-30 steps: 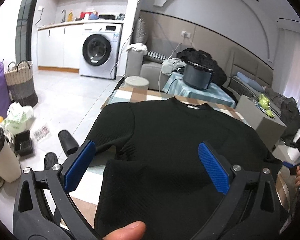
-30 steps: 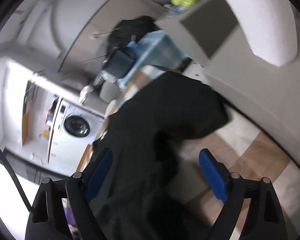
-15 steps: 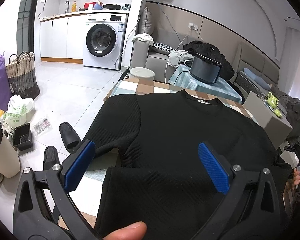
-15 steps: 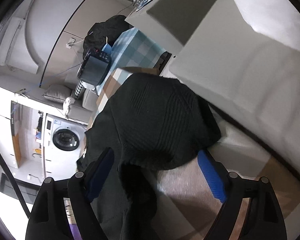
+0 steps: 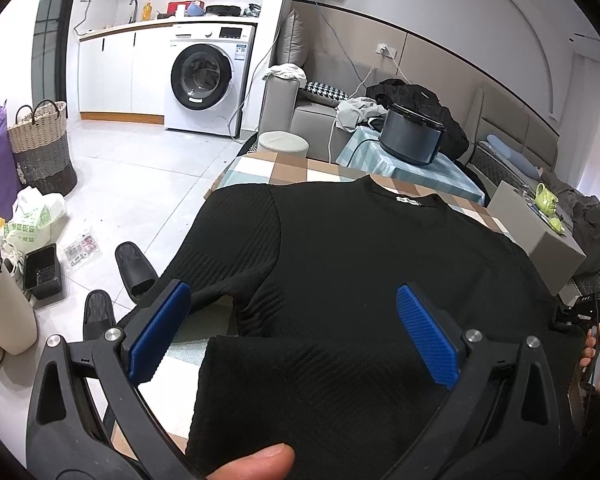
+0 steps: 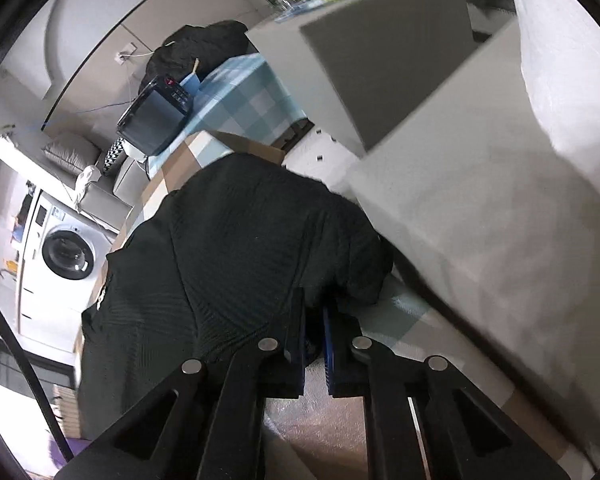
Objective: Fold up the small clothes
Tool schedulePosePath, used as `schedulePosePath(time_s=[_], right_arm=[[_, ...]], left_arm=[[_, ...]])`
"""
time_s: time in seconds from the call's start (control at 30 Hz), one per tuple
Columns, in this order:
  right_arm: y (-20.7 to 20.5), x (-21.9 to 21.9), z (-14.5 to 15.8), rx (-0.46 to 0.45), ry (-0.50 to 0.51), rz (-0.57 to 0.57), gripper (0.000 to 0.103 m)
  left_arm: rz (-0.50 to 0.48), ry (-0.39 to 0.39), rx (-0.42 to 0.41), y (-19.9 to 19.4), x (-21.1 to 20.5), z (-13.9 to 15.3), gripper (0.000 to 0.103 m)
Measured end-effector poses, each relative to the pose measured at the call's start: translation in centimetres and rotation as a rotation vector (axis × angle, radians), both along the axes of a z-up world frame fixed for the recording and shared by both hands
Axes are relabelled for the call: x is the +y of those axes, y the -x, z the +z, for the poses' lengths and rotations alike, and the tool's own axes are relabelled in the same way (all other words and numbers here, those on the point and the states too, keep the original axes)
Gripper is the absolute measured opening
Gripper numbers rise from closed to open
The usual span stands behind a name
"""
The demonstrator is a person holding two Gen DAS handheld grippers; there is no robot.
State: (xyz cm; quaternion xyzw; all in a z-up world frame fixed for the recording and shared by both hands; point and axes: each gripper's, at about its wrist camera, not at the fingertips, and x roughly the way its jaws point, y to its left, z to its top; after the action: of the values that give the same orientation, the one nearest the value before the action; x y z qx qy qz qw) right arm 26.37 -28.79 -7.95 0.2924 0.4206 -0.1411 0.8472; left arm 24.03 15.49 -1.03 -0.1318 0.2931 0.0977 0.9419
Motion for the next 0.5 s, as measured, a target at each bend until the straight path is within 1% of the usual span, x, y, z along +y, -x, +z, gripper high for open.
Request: schedulePosePath(time_s=[0.03,0.1,0.17,0.23,0.27,0.33,0.4,0.43,0.5], right_arm=[[-0.1,0.3,0.5,-0.01,0.029,0.008,0.007],[-0.9,1.4,2.3,-0.048,0.119,0.043,0.007],[-2.5,4.2,4.5,-0.097,0.241,0.138,0.007],[-3.9,7.7,6.2,-0.16,0.295,0.28,0.007],[-4.6,10.5,7.0,-0.176,0.32,0.403,0.007],[-4.8,14.2,7.5,-0.187,0.327,0.591,0.007],[-4.3,17.9,6.9,-0.154,0.309,0.786,0.007],[-3.9,19.2,6.0,-0.119,0.3,0.85,0.007],[-3.5,20.3,4.4,-0.058,0.3,0.906,0.007]], left_arm=[[0.001,0.0,0.001,0.1,0.1,0.1,0.102],[0.002,-0.001,-0.006,0.2,0.0,0.1,0.102],[0.0,0.001,-0.014,0.5,0.1,0.3,0.102],[-0.002,0.007,-0.019,0.8,0.4,0.3,0.102],[-0.001,0.008,-0.018,1.3,0.7,0.4,0.102],[0.002,0.006,-0.018,1.5,0.8,0.6,0.102],[0.005,0.007,-0.027,2.1,1.1,0.8,0.102],[0.006,0.006,-0.03,2.3,1.1,1.0,0.102],[0.014,0.004,-0.034,2.8,1.3,1.0,0.102]])
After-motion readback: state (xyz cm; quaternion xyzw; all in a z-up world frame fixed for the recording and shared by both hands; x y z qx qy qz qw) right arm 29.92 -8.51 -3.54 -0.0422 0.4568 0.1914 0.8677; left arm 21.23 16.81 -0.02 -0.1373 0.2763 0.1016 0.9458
